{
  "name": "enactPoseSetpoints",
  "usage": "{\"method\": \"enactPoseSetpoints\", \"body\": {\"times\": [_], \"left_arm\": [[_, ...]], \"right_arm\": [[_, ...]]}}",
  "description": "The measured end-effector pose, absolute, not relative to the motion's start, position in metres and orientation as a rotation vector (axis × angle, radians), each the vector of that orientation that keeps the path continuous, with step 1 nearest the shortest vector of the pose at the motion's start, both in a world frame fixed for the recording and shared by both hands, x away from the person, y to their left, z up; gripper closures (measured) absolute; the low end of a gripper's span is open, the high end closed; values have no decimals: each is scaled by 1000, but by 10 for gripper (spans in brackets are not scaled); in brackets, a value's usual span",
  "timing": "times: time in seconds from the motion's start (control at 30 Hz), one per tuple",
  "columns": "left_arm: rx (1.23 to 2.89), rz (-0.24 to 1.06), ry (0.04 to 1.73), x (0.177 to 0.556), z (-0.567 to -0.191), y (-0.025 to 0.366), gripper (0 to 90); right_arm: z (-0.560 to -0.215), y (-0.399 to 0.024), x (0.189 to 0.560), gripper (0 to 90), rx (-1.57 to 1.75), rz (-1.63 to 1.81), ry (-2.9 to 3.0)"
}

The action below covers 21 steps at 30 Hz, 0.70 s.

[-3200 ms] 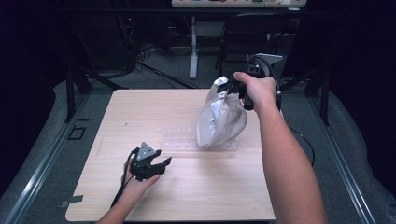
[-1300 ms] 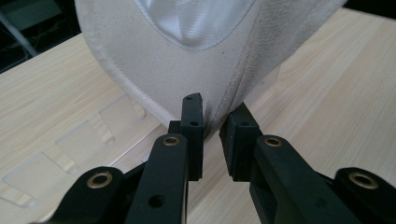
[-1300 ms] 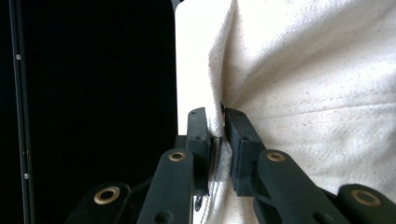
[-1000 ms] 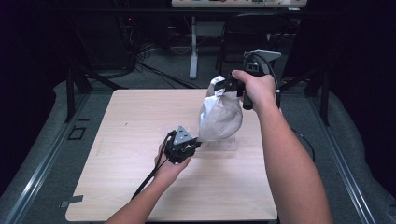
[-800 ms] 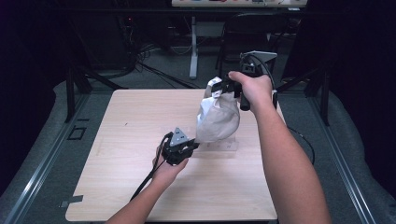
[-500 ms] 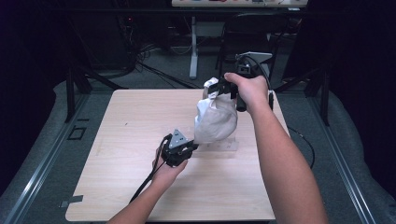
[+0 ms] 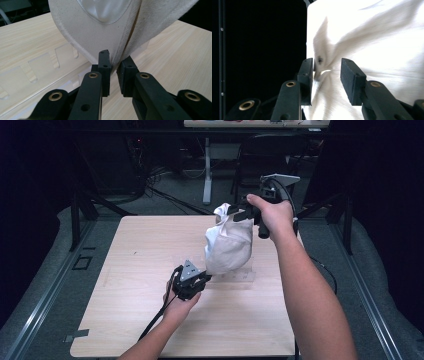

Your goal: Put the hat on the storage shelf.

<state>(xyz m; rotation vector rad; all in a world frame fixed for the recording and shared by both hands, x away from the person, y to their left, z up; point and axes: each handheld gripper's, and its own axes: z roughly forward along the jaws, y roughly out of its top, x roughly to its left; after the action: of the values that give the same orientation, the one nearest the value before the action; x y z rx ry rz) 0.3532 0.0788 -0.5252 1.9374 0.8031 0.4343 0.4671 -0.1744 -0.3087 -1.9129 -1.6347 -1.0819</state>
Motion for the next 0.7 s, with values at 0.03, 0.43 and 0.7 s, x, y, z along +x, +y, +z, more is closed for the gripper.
{"method": "enactPoseSetpoints", "body": {"times": [0.03, 0.43, 0.7], "left_arm": [[1942, 434, 805, 353, -526, 80, 821], [1970, 389, 845, 358, -547, 92, 847], [1973, 354, 890, 356, -554, 94, 821]], "right_arm": [[-308, -176, 467, 624, -1915, -1087, -1638], [-307, -192, 464, 623, -1942, -1091, -1629], [-309, -197, 462, 618, -1944, -1087, -1633]]}}
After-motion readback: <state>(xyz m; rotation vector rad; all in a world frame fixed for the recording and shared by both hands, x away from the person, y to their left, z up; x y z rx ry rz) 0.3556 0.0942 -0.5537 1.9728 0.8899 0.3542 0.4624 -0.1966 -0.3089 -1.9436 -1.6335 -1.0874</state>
